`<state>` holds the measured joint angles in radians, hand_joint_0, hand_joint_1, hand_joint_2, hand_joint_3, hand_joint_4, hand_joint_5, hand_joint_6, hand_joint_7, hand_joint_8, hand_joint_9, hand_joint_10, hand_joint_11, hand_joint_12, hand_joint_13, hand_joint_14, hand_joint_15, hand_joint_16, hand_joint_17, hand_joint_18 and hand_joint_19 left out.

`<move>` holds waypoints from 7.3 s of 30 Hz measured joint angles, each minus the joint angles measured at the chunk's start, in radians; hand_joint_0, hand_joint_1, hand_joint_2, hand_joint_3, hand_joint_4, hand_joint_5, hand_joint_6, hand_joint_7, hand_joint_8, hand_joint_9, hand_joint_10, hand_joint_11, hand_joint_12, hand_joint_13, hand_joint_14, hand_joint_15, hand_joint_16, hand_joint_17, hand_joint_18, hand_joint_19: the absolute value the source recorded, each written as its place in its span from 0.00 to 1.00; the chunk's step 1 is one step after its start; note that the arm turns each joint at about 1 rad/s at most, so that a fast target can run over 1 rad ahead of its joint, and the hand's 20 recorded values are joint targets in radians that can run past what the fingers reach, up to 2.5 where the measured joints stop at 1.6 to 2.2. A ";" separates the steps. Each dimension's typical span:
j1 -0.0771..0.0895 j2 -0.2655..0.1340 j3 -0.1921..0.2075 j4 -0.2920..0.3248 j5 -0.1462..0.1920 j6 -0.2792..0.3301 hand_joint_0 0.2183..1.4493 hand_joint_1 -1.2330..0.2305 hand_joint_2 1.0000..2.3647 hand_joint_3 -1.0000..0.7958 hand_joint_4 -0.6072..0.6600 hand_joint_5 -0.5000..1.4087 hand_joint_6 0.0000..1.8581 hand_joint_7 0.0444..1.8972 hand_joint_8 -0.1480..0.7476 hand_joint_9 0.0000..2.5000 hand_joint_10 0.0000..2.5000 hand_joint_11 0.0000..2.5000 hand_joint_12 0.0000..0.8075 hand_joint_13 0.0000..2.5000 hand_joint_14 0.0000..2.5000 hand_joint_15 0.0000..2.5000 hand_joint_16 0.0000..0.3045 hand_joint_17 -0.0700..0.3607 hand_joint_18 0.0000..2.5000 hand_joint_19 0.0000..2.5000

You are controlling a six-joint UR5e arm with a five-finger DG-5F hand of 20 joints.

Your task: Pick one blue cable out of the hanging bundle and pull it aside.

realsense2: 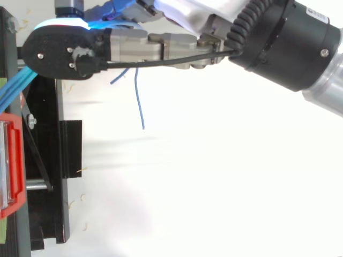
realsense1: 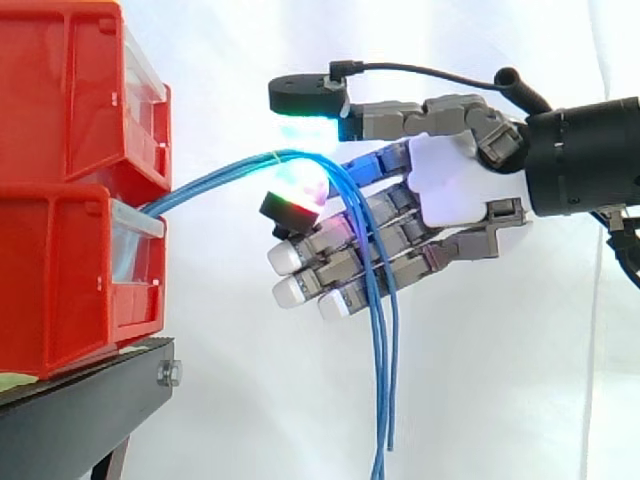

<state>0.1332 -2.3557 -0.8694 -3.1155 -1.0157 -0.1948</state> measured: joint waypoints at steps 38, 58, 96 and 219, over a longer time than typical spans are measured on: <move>0.005 0.017 0.000 -0.043 0.002 0.003 0.30 0.37 0.01 0.58 0.67 0.17 0.48 0.65 0.59 0.36 0.01 0.25 0.61 0.32 0.01 0.20 0.23 0.53 0.31 0.22; 0.009 0.017 -0.012 -0.045 0.002 0.005 0.45 0.24 0.00 0.28 0.54 0.16 0.49 0.71 0.49 0.32 0.01 0.25 0.50 0.29 0.01 0.20 0.18 0.45 0.27 0.21; 0.024 0.022 -0.019 -0.170 -0.019 0.143 0.21 0.50 0.00 0.28 0.61 0.17 0.46 0.65 0.53 0.34 0.01 0.23 0.56 0.30 0.01 0.21 0.21 0.49 0.27 0.24; 0.017 0.049 -0.015 -0.196 -0.021 0.144 0.48 0.18 0.00 0.28 0.41 0.17 0.48 0.75 0.32 0.35 0.01 0.22 0.42 0.29 0.01 0.19 0.14 0.38 0.22 0.18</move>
<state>0.1504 -2.3071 -0.8839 -3.3115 -1.0370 -0.0506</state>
